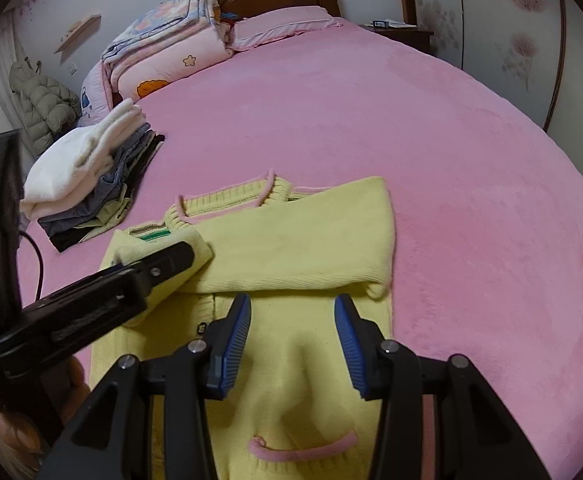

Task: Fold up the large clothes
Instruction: 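Fold the held sleeve across the cardigan front toward the right tool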

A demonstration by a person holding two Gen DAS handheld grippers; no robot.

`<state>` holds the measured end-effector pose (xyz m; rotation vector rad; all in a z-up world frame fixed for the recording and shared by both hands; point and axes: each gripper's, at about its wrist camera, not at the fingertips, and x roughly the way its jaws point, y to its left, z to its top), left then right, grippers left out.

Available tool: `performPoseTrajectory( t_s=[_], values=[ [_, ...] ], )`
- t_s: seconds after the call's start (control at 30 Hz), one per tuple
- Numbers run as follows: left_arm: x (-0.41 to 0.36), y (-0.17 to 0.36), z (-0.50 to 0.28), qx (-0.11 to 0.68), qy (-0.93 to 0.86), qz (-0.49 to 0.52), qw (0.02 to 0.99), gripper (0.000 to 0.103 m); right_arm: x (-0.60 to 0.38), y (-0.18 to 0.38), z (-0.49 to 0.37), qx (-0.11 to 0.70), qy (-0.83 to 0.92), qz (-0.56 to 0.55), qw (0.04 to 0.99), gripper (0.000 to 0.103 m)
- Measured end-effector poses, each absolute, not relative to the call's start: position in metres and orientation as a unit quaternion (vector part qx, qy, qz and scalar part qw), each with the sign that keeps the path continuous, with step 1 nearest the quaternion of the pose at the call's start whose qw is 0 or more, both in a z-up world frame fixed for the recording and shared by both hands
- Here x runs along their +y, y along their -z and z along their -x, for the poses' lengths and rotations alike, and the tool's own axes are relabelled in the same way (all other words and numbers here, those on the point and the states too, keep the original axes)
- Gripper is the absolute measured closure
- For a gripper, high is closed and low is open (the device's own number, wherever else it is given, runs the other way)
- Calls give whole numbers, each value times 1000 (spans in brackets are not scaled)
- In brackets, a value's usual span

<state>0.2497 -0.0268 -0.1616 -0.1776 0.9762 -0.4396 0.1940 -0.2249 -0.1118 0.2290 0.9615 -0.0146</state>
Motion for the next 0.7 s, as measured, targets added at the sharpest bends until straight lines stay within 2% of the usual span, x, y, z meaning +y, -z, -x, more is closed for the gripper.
performPoseTrajectory(
  t_s=[0.13, 0.27, 0.47, 0.7],
  values=[
    [-10, 146, -234, 448, 204, 92, 865, 52, -225, 112, -192, 459, -2, -117, 881, 59],
    [26, 130, -223, 427, 186, 127, 876, 34, -213, 109, -193, 455, -24, -108, 884, 59],
    [61, 125, -217, 428, 162, 150, 876, 34, -185, 107, -198, 455, -59, -90, 884, 59],
    [96, 146, -211, 448, 109, 148, 875, 34, -136, 106, -204, 463, -119, -34, 878, 59]
  ],
)
